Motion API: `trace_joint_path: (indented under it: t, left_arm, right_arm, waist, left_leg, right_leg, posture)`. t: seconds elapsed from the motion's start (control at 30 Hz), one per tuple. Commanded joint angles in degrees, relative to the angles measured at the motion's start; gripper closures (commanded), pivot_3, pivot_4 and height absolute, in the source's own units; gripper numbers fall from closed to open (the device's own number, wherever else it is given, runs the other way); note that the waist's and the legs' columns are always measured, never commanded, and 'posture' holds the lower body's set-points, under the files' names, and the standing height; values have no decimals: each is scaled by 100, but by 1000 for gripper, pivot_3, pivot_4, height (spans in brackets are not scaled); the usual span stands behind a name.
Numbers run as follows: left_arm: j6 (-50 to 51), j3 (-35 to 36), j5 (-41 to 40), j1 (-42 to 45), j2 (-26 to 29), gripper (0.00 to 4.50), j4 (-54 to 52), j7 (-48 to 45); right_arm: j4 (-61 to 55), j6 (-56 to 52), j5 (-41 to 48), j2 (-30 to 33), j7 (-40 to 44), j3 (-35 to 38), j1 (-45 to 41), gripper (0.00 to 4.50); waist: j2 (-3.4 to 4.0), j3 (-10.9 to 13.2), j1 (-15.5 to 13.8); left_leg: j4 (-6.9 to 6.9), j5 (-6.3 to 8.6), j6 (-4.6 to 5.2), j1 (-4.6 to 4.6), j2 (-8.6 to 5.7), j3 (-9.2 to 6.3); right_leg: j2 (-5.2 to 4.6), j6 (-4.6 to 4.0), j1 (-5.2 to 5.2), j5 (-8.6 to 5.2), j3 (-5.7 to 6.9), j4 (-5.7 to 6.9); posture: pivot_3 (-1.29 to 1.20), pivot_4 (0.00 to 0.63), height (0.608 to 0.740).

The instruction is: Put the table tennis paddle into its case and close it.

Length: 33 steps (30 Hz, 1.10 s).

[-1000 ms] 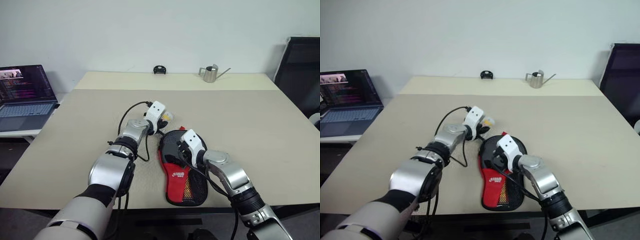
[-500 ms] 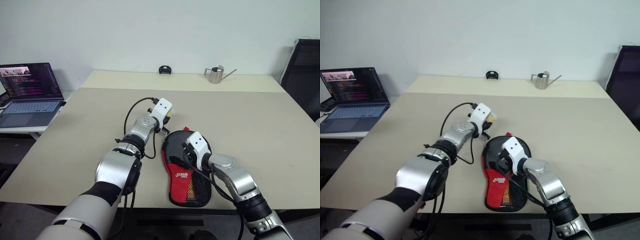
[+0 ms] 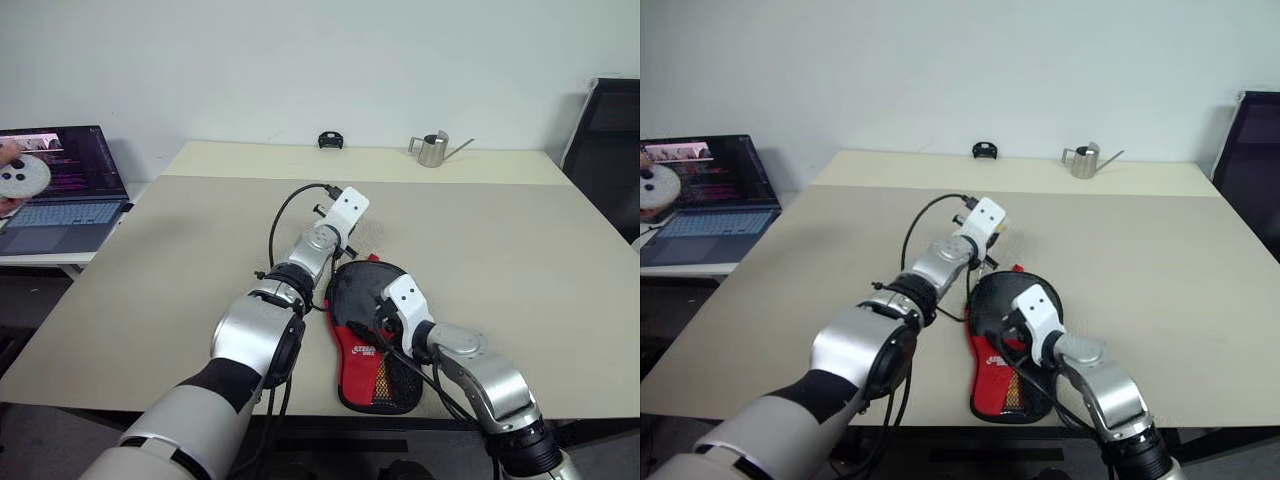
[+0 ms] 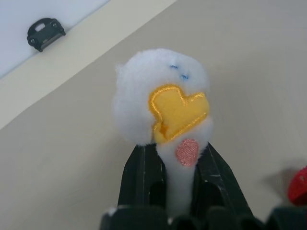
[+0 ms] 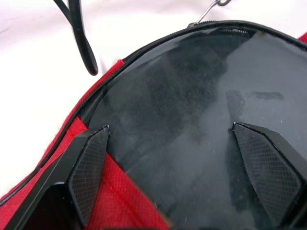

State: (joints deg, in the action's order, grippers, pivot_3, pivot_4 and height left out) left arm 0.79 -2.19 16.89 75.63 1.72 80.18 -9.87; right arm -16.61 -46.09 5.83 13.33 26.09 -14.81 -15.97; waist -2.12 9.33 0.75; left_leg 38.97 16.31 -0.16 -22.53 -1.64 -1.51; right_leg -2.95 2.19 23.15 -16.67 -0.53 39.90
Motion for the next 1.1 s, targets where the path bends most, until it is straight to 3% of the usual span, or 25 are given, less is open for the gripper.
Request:
trace_joint_path:
  t: [0.03, 0.37, 0.63, 0.77, 1.1]
  left_arm:
    - [-151, -126, 191, 252, -148, 4313, -102, 81]
    - [140, -328, 339, -307, -575, 4313, -80, -787]
    - [230, -328, 326, -465, -521, 1466, -93, -999]
    - [196, -268, 266, -386, -443, 77, -109, -1139]
    - [-24, -51, -3, -162, -122, 77, -194, -1670]
  right_arm:
    - [267, -565, 36, 38, -95, -126, 367, 0]
    - [-68, -771, 94, -166, -387, -117, 526, 0]
    - [-154, -820, 130, -208, -458, -115, 598, 0]
    - [22, -739, 135, -245, -446, -136, 458, 0]
    - [684, -388, 121, -258, -317, -140, -28, 0]
  waist:
    - [0, 0, -8]
    - [2, -2, -24]
    - [3, -69, -27]
    - [4, -68, -22]
    - [7, -69, 100]
  left_leg:
    - [0, 0, 0, 0, 0, 0]
    - [-2, 0, 0, 2, 1, 1]
    - [-3, 1, 1, 9, 1, -1]
    - [-20, 3, 3, 87, 7, -19]
    - [-20, 2, 2, 86, 19, -27]
  right_leg:
    - [0, 0, 0, 0, 0, 0]
    - [4, 0, -2, -1, 2, -3]
    - [4, 1, -13, -1, 4, -9]
    - [12, 3, -108, -2, 25, -58]
    - [36, 10, -116, 6, 25, -77]
  posture:
    - [0, 150, 740]
    - [0, 150, 740]
    - [0, 150, 740]
    - [0, 150, 740]
    - [0, 150, 740]
